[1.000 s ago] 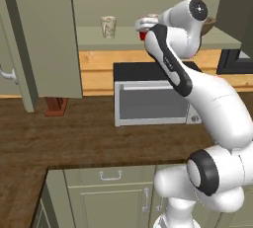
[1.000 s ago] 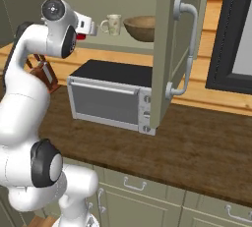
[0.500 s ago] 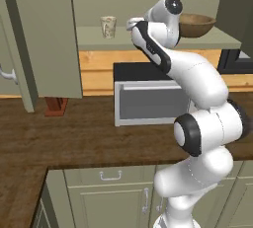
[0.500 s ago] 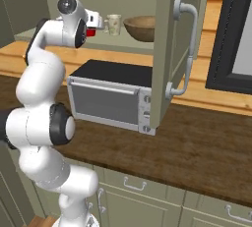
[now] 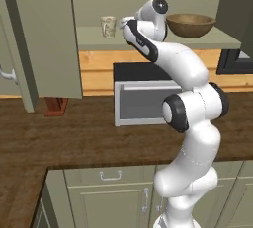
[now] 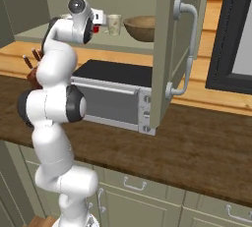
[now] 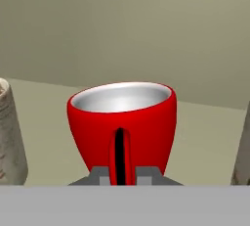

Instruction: Gather all objects into one cabinet and sort the glasses and bowls to opposite sides.

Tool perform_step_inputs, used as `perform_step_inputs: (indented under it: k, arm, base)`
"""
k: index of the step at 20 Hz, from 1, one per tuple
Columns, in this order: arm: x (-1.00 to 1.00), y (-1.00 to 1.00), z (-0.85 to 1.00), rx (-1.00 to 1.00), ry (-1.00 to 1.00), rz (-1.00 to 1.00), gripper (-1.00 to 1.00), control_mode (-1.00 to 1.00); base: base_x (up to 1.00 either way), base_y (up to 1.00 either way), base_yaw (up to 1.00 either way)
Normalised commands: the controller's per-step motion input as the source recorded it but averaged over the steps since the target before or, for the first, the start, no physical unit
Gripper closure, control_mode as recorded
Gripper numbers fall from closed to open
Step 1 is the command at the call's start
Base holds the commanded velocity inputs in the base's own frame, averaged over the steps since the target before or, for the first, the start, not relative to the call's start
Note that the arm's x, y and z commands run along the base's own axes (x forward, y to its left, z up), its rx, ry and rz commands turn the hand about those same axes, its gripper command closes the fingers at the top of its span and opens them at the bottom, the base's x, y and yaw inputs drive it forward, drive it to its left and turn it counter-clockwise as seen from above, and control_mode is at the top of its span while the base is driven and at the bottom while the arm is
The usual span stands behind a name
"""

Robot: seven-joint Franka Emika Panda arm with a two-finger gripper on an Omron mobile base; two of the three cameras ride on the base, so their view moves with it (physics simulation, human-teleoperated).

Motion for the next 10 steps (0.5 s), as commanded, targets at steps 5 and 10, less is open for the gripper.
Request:
perform_step_inputs:
  k: [5,10]
  arm:
    - [0.29,0.04,-0.11,0.01,0.0,0.03,1.0,-1.0]
    - [0.01,0.25,-0.43,0.2,0.01,0.0,-1.0,-1.0]
  base:
    - [0.0,0.0,0.0]
    - [0.0,0.0,0.0]
